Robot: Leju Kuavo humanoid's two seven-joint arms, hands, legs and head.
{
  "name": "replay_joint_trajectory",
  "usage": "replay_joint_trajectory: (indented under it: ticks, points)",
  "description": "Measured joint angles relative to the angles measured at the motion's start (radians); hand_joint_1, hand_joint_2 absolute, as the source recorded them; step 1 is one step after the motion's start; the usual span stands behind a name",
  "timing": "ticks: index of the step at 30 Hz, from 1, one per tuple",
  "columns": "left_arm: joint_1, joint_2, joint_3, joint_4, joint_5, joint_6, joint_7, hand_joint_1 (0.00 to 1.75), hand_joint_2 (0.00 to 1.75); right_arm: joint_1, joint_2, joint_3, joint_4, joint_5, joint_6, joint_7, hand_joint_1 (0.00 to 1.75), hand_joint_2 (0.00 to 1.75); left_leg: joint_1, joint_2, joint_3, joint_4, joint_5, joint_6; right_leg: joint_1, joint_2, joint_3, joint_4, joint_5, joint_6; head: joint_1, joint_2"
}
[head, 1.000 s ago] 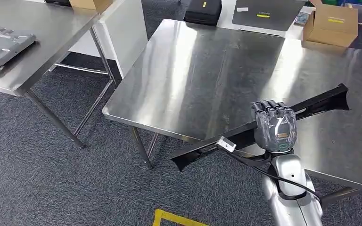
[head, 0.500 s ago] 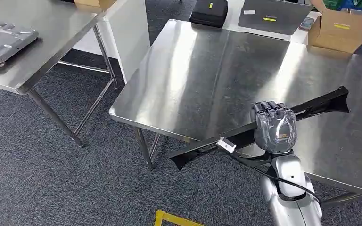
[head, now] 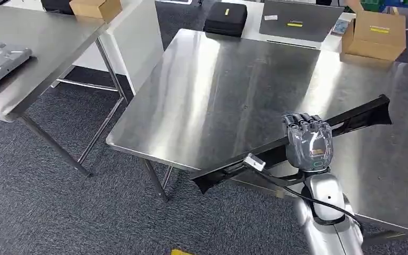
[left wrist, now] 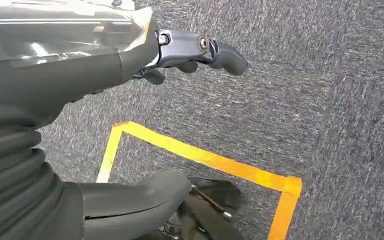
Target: Take the parts from the cabinet and place them on the table.
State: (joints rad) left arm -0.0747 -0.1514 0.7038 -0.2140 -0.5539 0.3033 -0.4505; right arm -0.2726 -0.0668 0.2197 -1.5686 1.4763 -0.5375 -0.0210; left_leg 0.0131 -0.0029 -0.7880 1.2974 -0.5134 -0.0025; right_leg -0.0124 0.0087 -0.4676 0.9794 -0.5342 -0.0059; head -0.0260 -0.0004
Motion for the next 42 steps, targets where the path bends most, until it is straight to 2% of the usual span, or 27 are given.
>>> replay_joint_trajectory:
  ticks: [2, 3, 4, 5, 6, 8, 10, 11, 12, 13, 14, 15, 16, 17, 18, 19, 20, 21, 22, 24, 25, 29, 30, 32, 34, 38, 42]
  points:
    - [0.003, 0.0, 0.0, 0.0, 0.0, 0.001, 0.0, 0.0, 1.75, -0.001, 0.001, 0.0, 0.0, 0.0, 0.0, 0.0, 1.62, 1.75, -0.006, -0.001, 0.043, -0.168, 0.14, 0.018, 0.004, 0.002, 0.042, -0.001, -0.03, 0.002, 0.0, 0.0]
    - [0.005, 0.002, 0.0, 0.0, 0.0, 0.001, 0.0, 0.0, 1.75, 0.001, 0.003, 0.001, 0.0, 0.0, 0.0, 0.0, 1.62, 1.75, -0.014, -0.003, 0.074, -0.252, 0.189, 0.039, 0.002, 0.002, 0.052, -0.007, -0.049, 0.002, 0.002, 0.0]
    - [0.005, 0.009, 0.001, 0.0, 0.0, 0.001, 0.001, 0.0, 1.75, -0.001, 0.003, 0.001, 0.001, 0.0, 0.0, 0.001, 1.62, 1.75, -0.019, -0.001, 0.086, -0.235, 0.168, 0.051, 0.005, 0.003, 0.059, -0.019, -0.054, 0.009, 0.012, 0.0]
    - [0.005, 0.006, 0.0, 0.0, -0.001, 0.002, 0.0, 0.0, 1.75, -0.003, 0.003, 0.002, 0.0, 0.0, 0.0, 0.001, 1.62, 1.75, -0.027, -0.001, 0.095, -0.257, 0.158, 0.062, 0.001, 0.005, 0.063, -0.032, -0.053, 0.017, 0.01, 0.0]
    - [0.002, 0.007, 0.0, 0.0, -0.001, 0.002, 0.001, 0.0, 1.75, -0.002, 0.006, 0.002, 0.0, 0.0, 0.0, 0.002, 1.62, 1.75, -0.034, -0.001, 0.106, -0.274, 0.14, 0.073, -0.002, 0.005, 0.076, -0.047, -0.054, 0.026, -0.006, 0.0]
    - [0.004, 0.007, 0.0, 0.0, -0.001, 0.003, 0.0, 0.0, 1.75, -0.001, 0.01, 0.004, -0.004, 0.0, 0.0, 0.002, 1.62, 1.75, -0.032, 0.001, 0.147, -0.312, 0.128, 0.085, 0.008, 0.004, 0.078, -0.009, -0.011, 0.064, -0.009, 0.0]
    - [0.005, 0.005, 0.0, 0.0, -0.001, 0.003, -0.004, 0.0, 1.75, 0.001, 0.009, 0.006, -0.003, 0.0, 0.0, 0.002, 1.62, 1.75, -0.022, -0.001, 0.196, -0.356, 0.124, 0.085, 0.007, 0.002, -0.009, 0.139, 0.023, 0.065, -0.007, 0.0]
    - [0.004, 0.005, 0.0, 0.0, -0.001, 0.003, -0.006, 0.0, 1.75, 0.003, 0.008, 0.007, -0.002, 0.0, 0.0, 0.002, 1.62, 1.75, -0.019, -0.003, 0.211, -0.366, 0.117, 0.085, 0.004, 0.003, -0.058, 0.206, 0.011, 0.057, -0.007, 0.0]
    - [0.005, 0.003, 0.0, 0.0, -0.001, 0.005, -0.01, 0.0, 1.75, 0.005, 0.007, 0.007, -0.002, 0.0, 0.0, 0.003, 1.62, 1.75, -0.017, -0.004, 0.226, -0.371, 0.105, 0.083, 0.004, 0.002, -0.103, 0.25, -0.034, 0.038, -0.007, 0.0]
    - [0.005, 0.0, 0.0, 0.0, -0.001, 0.01, -0.011, 0.0, 1.75, 0.005, 0.007, 0.007, -0.002, 0.0, -0.001, 0.005, 1.62, 1.75, -0.013, -0.007, 0.241, -0.372, 0.094, 0.078, 0.002, 0.002, -0.137, 0.267, -0.083, 0.028, -0.007, 0.0]
    - [0.005, -0.001, 0.0, 0.0, -0.001, 0.012, -0.012, 0.0, 1.75, 0.005, 0.006, 0.007, -0.001, 0.0, -0.001, 0.005, 1.62, 1.75, -0.01, -0.008, 0.255, -0.372, 0.081, 0.072, -0.001, 0.002, -0.159, 0.262, -0.113, 0.04, -0.007, 0.0]
    - [0.007, -0.003, 0.0, 0.001, -0.001, 0.011, -0.012, 0.0, 1.75, 0.005, 0.005, 0.007, -0.001, 0.0, -0.002, 0.005, 1.62, 1.75, -0.006, -0.011, 0.273, -0.372, 0.067, 0.065, -0.008, 0.001, -0.17, 0.227, -0.112, 0.063, -0.006, 0.0]
    - [0.006, -0.004, 0.001, 0.001, 0.001, 0.009, -0.012, 0.0, 1.75, 0.006, 0.003, 0.007, -0.001, 0.0, -0.002, 0.005, 1.62, 1.75, -0.003, -0.013, 0.288, -0.372, 0.055, 0.057, -0.015, 0.0, -0.167, 0.169, -0.078, 0.08, -0.006, 0.0]
    - [0.006, -0.005, 0.002, 0.001, 0.002, 0.006, -0.012, 0.0, 1.75, 0.006, 0.002, 0.008, 0.0, 0.0, -0.003, 0.004, 1.62, 1.75, 0.003, -0.014, 0.302, -0.37, 0.043, 0.049, -0.024, -0.003, -0.155, 0.092, -0.017, 0.098, -0.006, 0.0]
    - [0.006, -0.005, 0.004, 0.001, 0.005, 0.003, -0.012, 0.0, 1.75, 0.007, 0.0, 0.008, 0.0, 0.0, -0.003, 0.004, 1.62, 1.75, 0.007, -0.015, 0.315, -0.365, 0.028, 0.04, -0.035, -0.01, -0.14, 0.005, 0.068, 0.123, -0.004, 0.0]
    - [0.008, 0.0, 0.008, 0.001, 0.007, 0.002, -0.013, 0.0, 1.75, 0.009, -0.001, 0.008, 0.005, 0.001, -0.003, 0.004, 1.62, 1.75, 0.001, -0.017, 0.325, -0.358, 0.014, 0.029, -0.034, -0.036, -0.146, -0.005, 0.134, 0.135, 0.004, 0.0]
    - [0.008, -0.002, 0.01, 0.001, 0.008, 0.001, -0.013, 0.0, 1.75, 0.007, -0.002, 0.009, 0.005, 0.001, -0.006, 0.004, 1.62, 1.75, -0.003, -0.017, 0.321, -0.354, 0.003, 0.021, -0.018, -0.033, -0.142, -0.01, 0.111, 0.098, 0.009, 0.0]
    - [0.006, -0.002, 0.011, 0.001, 0.008, 0.001, -0.015, 0.0, 1.75, 0.008, 0.0, 0.009, 0.005, 0.0, -0.006, 0.006, 1.62, 1.75, -0.002, -0.014, 0.315, -0.349, -0.004, 0.019, -0.029, -0.025, -0.135, -0.001, 0.124, 0.072, 0.0, 0.0]
    - [0.005, -0.001, 0.012, 0.001, 0.008, 0.001, -0.015, 0.0, 1.75, 0.006, 0.001, 0.009, 0.005, 0.0, -0.006, 0.007, 1.62, 1.75, -0.001, -0.011, 0.316, -0.351, -0.01, 0.017, -0.03, -0.025, -0.138, 0.002, 0.13, 0.07, 0.0, 0.0]
    - [0.004, 0.002, 0.014, 0.001, 0.008, 0.002, -0.015, 0.0, 1.75, 0.006, -0.002, 0.008, 0.006, 0.001, -0.007, 0.006, 1.62, 1.75, 0.0, -0.005, 0.317, -0.352, -0.004, 0.04, -0.03, -0.018, -0.14, 0.003, 0.129, 0.072, -0.001, 0.0]
    - [0.004, 0.002, 0.015, 0.001, 0.008, 0.002, -0.015, 0.0, 1.75, 0.007, -0.002, 0.008, 0.006, 0.001, -0.007, 0.007, 1.62, 1.75, -0.001, -0.005, 0.317, -0.352, -0.001, 0.045, -0.03, -0.015, -0.14, 0.003, 0.128, 0.071, -0.001, 0.0]
    - [0.002, 0.001, 0.017, 0.001, 0.008, 0.002, -0.015, 0.0, 1.75, 0.007, -0.002, 0.008, 0.006, 0.001, -0.007, 0.006, 1.62, 1.75, 0.0, -0.003, 0.323, -0.354, 0.0, 0.051, -0.027, -0.007, -0.138, 0.002, 0.117, 0.055, -0.001, 0.0]
    - [0.001, 0.002, 0.017, 0.001, 0.008, 0.002, -0.015, 0.0, 1.75, 0.007, -0.002, 0.008, 0.006, 0.001, -0.007, 0.006, 1.62, 1.75, 0.0, 0.0, 0.325, -0.357, -0.003, 0.057, -0.025, -0.006, -0.138, 0.002, 0.117, 0.055, -0.001, 0.0]
    - [0.0, 0.001, 0.018, 0.001, 0.008, 0.002, -0.015, 0.0, 1.75, 0.007, -0.002, 0.008, 0.006, 0.001, -0.007, 0.006, 1.62, 1.75, 0.001, 0.001, 0.33, -0.366, -0.019, 0.081, -0.017, -0.005, -0.138, 0.002, 0.113, 0.047, -0.001, 0.0]
    - [0.0, 0.001, 0.018, 0.001, 0.008, 0.002, -0.015, 0.0, 1.75, 0.006, -0.002, 0.008, 0.006, 0.001, -0.007, 0.006, 1.62, 1.75, 0.003, 0.003, 0.332, -0.366, -0.014, 0.065, -0.015, -0.006, -0.134, 0.002, 0.113, 0.047, -0.001, 0.0]
    - [0.0, -0.001, 0.019, 0.001, 0.008, 0.002, -0.015, 0.0, 1.75, 0.005, -0.002, 0.008, 0.006, 0.001, -0.006, 0.006, 1.62, 1.75, 0.009, 0.003, 0.333, -0.367, -0.012, 0.009, -0.011, -0.006, -0.133, 0.003, 0.115, 0.043, 0.0, 0.0]
    - [0.0, -0.001, 0.019, 0.001, 0.007, 0.001, -0.014, 0.0, 1.75, -0.001, -0.002, 0.008, 0.006, 0.001, -0.003, 0.006, 1.62, 1.75, 0.007, 0.003, 0.335, -0.365, -0.012, 0.003, -0.011, -0.006, -0.128, 0.003, 0.115, 0.044, 0.0, 0.0]
